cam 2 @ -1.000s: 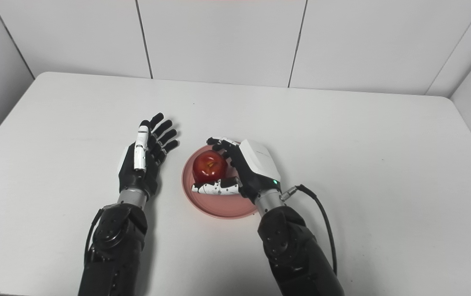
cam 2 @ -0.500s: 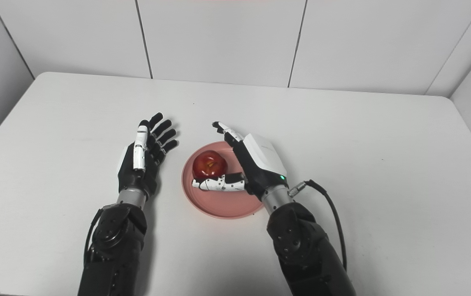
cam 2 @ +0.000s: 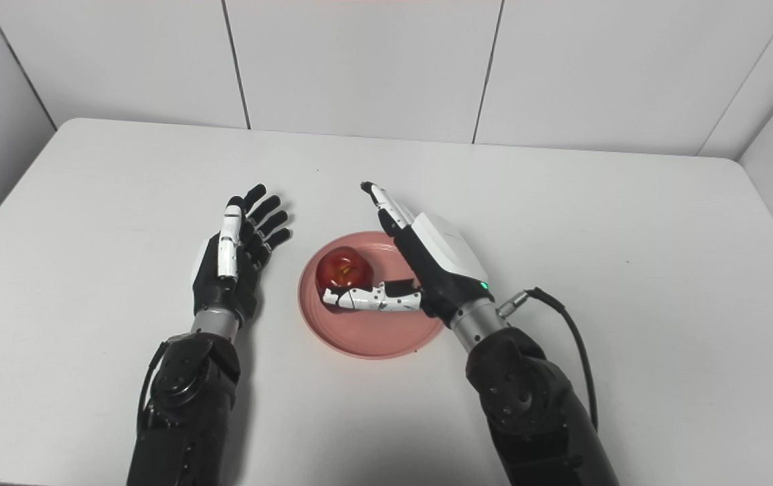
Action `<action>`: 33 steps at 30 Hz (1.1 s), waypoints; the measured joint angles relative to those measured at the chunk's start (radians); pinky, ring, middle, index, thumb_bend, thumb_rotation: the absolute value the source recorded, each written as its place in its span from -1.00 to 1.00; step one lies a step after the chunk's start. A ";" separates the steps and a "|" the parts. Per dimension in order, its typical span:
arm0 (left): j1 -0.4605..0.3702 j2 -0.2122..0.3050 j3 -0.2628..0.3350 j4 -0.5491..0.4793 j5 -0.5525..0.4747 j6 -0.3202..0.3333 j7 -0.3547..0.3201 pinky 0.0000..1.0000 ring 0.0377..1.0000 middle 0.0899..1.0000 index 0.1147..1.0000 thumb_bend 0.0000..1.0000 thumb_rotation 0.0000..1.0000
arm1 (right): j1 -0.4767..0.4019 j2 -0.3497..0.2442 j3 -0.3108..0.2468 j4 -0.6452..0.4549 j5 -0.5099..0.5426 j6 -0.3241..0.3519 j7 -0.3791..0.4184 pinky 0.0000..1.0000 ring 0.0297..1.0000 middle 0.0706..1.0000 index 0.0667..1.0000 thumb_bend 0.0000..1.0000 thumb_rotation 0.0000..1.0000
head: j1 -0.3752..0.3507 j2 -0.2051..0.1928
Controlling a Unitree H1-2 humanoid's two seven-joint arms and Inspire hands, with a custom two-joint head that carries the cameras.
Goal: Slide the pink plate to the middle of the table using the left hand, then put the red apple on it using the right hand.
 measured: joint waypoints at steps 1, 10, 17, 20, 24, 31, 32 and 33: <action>0.000 0.001 0.000 0.001 0.000 -0.001 -0.001 0.67 0.69 0.71 0.67 -0.30 1.00 | 0.001 0.005 -0.016 -0.008 0.012 0.000 -0.008 0.74 0.92 1.00 1.00 1.00 0.16 | 0.000 0.000; 0.000 0.012 0.000 0.005 -0.007 -0.006 -0.014 0.67 0.70 0.71 0.68 -0.29 1.00 | 0.045 0.021 -0.146 -0.023 0.034 -0.009 -0.145 0.80 0.92 0.96 1.00 1.00 0.43 | -0.018 -0.008; 0.000 0.017 0.000 0.006 -0.011 -0.010 -0.021 0.67 0.70 0.72 0.68 -0.28 1.00 | 0.058 0.023 -0.212 0.009 0.063 -0.011 -0.218 0.72 0.87 0.91 0.98 1.00 0.49 | -0.029 -0.012; 0.000 0.019 0.004 0.007 -0.021 -0.012 -0.024 0.67 0.70 0.72 0.68 -0.27 1.00 | 0.084 0.029 -0.226 0.024 0.069 -0.011 -0.234 0.69 0.84 0.88 0.96 1.00 0.58 | -0.029 -0.012; 0.000 0.022 0.005 0.007 -0.022 -0.012 -0.028 0.68 0.70 0.72 0.68 -0.27 1.00 | 0.101 0.028 -0.229 0.032 0.064 -0.011 -0.261 0.69 0.80 0.86 0.94 0.92 0.75 | -0.032 -0.014; 0.001 0.036 0.005 0.007 -0.022 -0.012 -0.042 0.70 0.71 0.74 0.69 -0.26 1.00 | 0.126 0.047 -0.254 0.110 0.115 -0.062 -0.312 0.71 0.82 0.85 0.87 0.01 1.00 | -0.038 -0.023; 0.001 0.041 0.005 0.007 -0.022 -0.012 -0.044 0.70 0.72 0.74 0.70 -0.26 1.00 | 0.129 0.061 -0.271 0.122 0.149 -0.073 -0.325 0.72 0.81 0.84 0.86 -0.10 1.00 | -0.038 -0.023; 0.001 0.045 0.005 0.007 -0.022 -0.012 -0.046 0.71 0.72 0.75 0.71 -0.26 1.00 | 0.131 0.077 -0.289 0.141 0.185 -0.082 -0.339 0.75 0.80 0.83 0.84 -0.25 1.00 | -0.040 -0.025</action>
